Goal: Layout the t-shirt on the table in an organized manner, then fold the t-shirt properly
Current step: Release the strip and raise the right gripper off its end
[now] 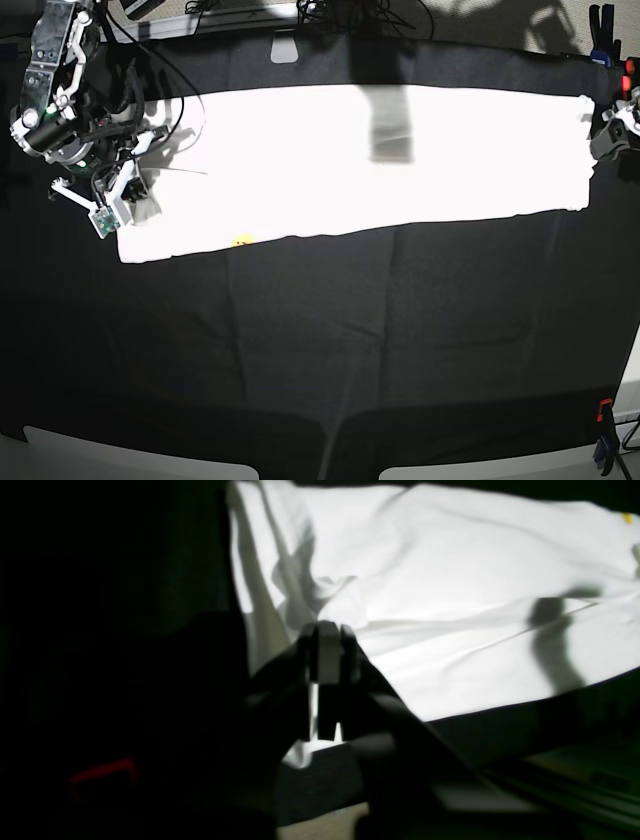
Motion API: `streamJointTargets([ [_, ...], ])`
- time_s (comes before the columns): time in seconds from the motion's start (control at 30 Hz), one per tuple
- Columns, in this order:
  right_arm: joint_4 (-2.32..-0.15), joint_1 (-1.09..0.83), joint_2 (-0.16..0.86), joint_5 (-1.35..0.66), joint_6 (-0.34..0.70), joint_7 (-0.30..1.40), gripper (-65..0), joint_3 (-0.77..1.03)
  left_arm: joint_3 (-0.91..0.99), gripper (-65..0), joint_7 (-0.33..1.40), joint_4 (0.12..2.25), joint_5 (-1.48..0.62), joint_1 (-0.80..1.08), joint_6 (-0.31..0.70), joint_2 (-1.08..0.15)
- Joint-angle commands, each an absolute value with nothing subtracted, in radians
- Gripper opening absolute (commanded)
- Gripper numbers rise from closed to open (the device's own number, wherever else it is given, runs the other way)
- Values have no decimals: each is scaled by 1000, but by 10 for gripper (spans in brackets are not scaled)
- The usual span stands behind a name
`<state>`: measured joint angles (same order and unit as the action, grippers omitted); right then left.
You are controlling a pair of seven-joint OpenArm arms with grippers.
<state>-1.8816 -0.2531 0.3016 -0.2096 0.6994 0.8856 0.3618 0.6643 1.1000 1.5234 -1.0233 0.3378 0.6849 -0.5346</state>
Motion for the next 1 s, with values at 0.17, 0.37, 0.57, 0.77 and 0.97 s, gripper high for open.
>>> streamJointTargets([
  [0.17,-1903,-247,316,-140,627,884,-650,368,675,-650,1079,1539,-997,333,669,-557],
  [0.37,-1903,-247,315,-200,628,883,-650,368,675,-650,1080,1539,-1023,333,658,-557],
  [0.57,-1903,-247,313,-224,628,910,-650,368,675,-650,1075,1539,-1022,333,658,-557],
  [0.77,-1903,-247,313,-256,628,951,-629,368,675,-650,1068,1539,-1022,333,658,-557],
  [0.97,-1903,-246,313,-359,627,941,-315,368,675,-406,1023,1539,-1022,333,658,-557],
])
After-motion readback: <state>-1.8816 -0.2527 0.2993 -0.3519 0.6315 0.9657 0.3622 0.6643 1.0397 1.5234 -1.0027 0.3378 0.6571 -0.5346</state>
